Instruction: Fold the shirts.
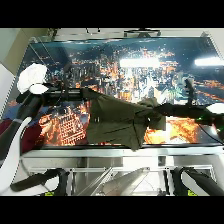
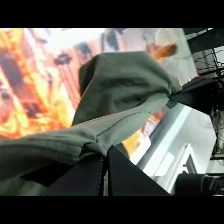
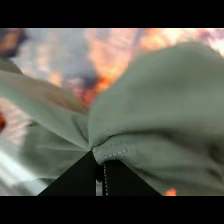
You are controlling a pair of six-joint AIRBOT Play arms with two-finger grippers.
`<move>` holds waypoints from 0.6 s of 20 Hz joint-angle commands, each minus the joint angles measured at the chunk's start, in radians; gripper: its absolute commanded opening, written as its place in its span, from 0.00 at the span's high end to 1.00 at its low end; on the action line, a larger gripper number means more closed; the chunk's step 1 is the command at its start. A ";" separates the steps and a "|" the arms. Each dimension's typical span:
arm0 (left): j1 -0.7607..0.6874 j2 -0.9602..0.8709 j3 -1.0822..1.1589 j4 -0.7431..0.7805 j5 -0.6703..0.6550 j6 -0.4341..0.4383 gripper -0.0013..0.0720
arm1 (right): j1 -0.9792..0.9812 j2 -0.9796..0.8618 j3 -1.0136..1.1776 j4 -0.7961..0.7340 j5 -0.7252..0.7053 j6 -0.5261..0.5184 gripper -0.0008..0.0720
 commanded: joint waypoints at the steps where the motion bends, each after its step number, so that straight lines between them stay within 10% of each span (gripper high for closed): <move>1: 0.029 -0.206 0.127 0.005 -0.015 0.027 0.95 | 0.004 -0.189 -0.033 0.070 -0.108 -0.103 0.88; 3: 0.060 -0.272 0.237 0.005 -0.074 0.022 0.53 | -0.002 -0.235 -0.002 0.064 -0.095 -0.113 0.43; 9: 0.176 -0.291 0.336 0.008 -0.425 -0.108 0.53 | -0.192 -0.161 0.121 -0.079 0.181 -0.097 0.42; 12: 0.198 -0.192 0.145 0.059 -0.465 -0.126 0.53 | -0.295 -0.112 0.121 -0.151 0.184 -0.098 0.17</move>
